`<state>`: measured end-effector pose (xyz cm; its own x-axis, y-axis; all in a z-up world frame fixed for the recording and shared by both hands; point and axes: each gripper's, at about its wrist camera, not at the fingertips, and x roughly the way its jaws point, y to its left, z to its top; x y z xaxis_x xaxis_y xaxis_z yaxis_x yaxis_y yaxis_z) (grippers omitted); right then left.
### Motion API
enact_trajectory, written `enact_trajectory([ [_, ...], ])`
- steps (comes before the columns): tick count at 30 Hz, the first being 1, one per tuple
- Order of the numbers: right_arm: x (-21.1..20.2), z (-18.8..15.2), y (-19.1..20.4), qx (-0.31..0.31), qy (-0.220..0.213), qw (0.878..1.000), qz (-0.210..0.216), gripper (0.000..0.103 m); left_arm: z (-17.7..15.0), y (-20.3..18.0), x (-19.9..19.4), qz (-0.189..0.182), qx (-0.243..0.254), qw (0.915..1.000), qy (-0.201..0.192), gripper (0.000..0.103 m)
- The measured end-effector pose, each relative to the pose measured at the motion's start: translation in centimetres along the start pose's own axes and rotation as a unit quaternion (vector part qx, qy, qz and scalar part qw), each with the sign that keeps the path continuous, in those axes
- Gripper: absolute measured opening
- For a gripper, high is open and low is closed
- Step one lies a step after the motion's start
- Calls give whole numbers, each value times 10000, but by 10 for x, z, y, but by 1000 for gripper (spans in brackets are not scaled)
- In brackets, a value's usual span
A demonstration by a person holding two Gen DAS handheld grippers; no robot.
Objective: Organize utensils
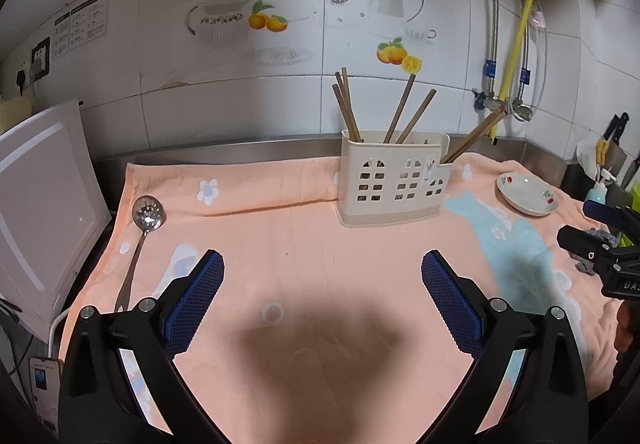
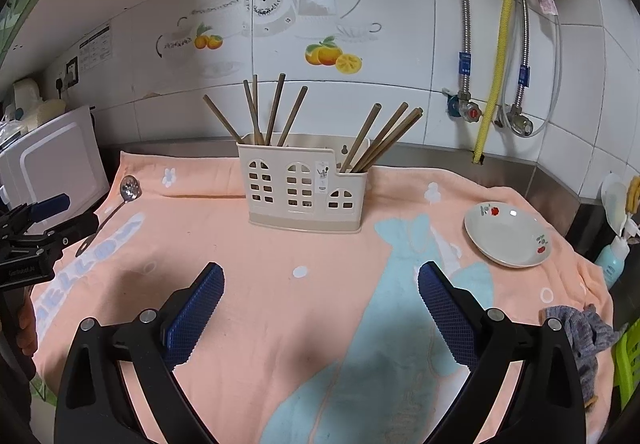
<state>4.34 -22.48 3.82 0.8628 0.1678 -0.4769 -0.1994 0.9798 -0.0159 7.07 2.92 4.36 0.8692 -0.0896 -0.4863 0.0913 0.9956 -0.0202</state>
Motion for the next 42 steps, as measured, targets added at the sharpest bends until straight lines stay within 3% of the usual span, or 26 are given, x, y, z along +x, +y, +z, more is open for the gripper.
enact_trajectory([
  [42, 7, -3, -1, 36, 55, 10000, 23, 95, -7, -29, 9, -229, 225, 9993, 191, 98],
])
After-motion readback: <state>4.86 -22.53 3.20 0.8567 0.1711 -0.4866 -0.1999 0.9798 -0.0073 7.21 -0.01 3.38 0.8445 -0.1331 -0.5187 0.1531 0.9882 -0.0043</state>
